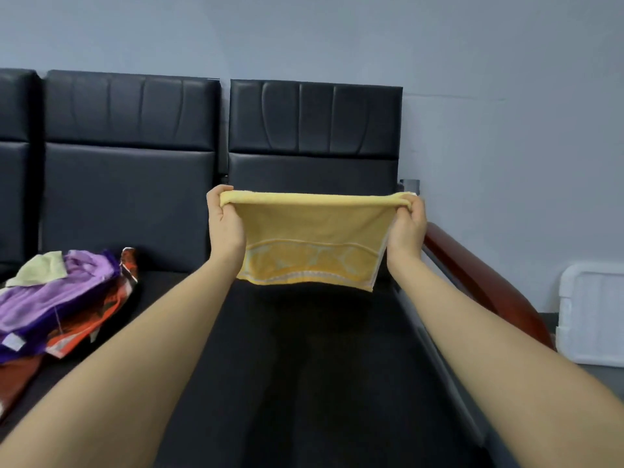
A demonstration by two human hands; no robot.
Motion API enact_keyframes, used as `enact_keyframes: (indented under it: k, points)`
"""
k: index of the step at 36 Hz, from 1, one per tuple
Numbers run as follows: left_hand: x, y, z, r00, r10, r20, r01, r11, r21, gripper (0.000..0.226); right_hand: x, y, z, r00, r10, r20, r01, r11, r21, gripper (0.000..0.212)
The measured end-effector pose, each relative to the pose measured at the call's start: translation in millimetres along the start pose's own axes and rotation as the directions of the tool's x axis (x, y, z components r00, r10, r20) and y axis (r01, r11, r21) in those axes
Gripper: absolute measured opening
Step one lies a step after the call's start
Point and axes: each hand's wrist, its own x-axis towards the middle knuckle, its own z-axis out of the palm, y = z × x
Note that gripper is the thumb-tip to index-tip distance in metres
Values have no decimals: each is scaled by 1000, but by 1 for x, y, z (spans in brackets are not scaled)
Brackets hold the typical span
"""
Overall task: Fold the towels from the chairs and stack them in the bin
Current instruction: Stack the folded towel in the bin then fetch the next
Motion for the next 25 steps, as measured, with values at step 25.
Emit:
enact_keyframes:
  k: [25]
  points:
    - [-86,-34,-63,973,-215,-77,216,752,623,27,-86,25,-63,976,216,-30,-195,803,-564,25]
